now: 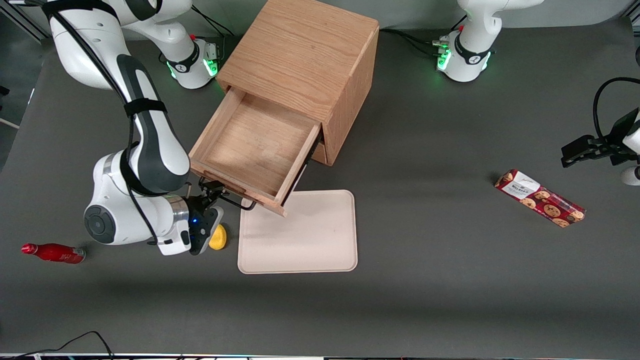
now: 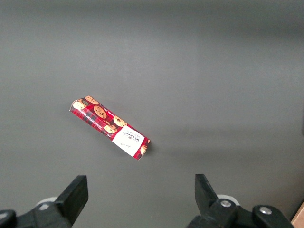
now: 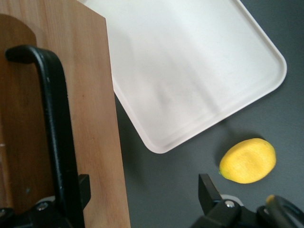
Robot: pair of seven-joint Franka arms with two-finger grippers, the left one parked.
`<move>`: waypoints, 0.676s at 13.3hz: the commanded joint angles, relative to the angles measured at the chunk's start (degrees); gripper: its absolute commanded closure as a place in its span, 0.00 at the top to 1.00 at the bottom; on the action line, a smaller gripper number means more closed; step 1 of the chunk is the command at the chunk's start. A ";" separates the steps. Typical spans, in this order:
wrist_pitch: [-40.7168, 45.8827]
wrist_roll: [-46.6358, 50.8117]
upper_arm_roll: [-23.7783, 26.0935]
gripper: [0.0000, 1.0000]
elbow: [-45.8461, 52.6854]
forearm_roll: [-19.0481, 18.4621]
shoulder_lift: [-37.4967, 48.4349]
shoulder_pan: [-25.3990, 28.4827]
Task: Open upper drawer
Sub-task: 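Pull the drawer further open with the right gripper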
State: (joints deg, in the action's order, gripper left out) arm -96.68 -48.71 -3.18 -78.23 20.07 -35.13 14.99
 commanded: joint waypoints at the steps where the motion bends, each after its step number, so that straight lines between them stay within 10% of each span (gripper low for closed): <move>1: 0.62 -2.62 0.54 1.00 2.65 -2.05 -2.04 -1.89; 9: 0.62 -5.26 0.81 1.00 4.49 -2.57 -3.27 -3.30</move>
State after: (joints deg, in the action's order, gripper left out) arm -96.54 -51.10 -2.94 -76.76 19.33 -35.96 13.44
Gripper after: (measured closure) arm 0.000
